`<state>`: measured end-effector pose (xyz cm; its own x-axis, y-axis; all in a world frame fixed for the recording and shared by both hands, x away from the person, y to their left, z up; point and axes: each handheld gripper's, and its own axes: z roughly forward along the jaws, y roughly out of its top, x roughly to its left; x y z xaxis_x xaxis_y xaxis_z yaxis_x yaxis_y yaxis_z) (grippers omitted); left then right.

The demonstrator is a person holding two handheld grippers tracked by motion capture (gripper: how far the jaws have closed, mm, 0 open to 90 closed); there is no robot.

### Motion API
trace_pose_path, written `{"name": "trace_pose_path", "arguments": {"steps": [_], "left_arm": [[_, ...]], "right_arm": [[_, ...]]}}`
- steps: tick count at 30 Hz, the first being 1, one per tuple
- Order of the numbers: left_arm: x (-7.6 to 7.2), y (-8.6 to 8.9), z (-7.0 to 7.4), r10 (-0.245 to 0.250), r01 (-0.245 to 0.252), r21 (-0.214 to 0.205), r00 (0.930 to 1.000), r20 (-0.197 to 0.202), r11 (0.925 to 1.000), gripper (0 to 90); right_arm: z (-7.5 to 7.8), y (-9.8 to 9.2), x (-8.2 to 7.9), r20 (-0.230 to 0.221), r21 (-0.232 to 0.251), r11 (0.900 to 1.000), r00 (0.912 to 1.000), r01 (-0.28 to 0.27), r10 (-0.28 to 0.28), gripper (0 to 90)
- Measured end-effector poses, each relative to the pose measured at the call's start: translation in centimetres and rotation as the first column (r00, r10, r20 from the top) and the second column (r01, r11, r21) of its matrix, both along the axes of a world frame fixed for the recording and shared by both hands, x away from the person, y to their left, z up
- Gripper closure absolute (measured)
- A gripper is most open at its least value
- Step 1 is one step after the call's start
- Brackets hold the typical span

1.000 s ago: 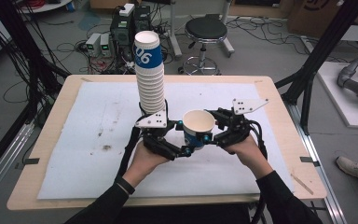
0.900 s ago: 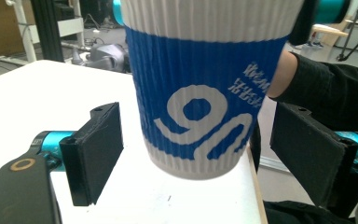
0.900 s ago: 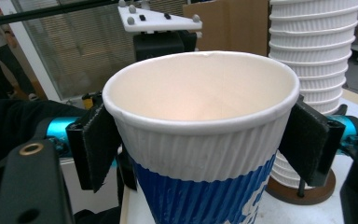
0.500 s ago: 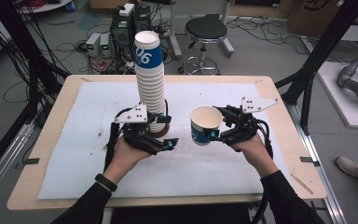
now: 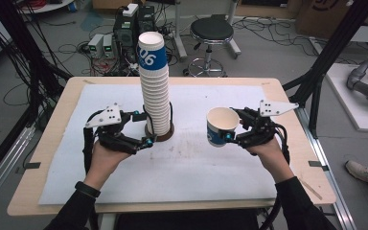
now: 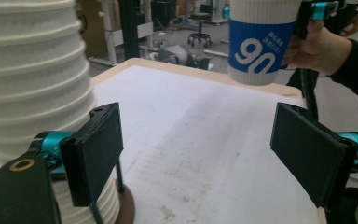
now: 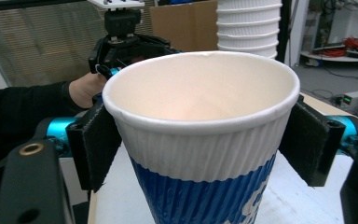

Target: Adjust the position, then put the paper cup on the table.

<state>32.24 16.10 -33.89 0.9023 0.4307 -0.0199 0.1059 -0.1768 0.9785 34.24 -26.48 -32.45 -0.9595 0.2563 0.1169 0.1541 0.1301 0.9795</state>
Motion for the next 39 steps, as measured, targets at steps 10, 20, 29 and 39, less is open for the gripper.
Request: {"name": "trace_pose_path", "arguments": {"steps": [10, 20, 29, 39], "left_arm": [[0.2, 0.5, -0.7, 0.042, -0.042, 0.001, 0.9991, 0.008, 0.9991, 17.0], [-0.3, 1.0, -0.8, 0.100, -0.100, -0.017, 0.9947, 0.025, 0.9949, 17.0], [-0.8, 1.8, -1.6, 0.130, -0.130, -0.008, 0.9912, 0.025, 0.9915, 17.0], [-0.7, 2.0, -2.8, 0.138, -0.138, 0.003, 0.9904, 0.002, 0.9904, 17.0]], "right_arm": [[0.0, -1.6, -0.1, 0.014, 0.011, 0.9985, 0.9985, 0.053, -0.053, 20.9], [0.1, -2.3, -0.1, 0.030, 0.013, 0.9962, 0.9958, 0.086, -0.087, 20.9], [0.4, -2.8, 0.0, 0.031, 0.016, 0.9945, 0.9941, 0.104, -0.104, 20.9], [0.4, -3.0, 0.3, 0.044, 0.000, 0.9916, 0.9906, 0.129, -0.129, 20.9]]}}
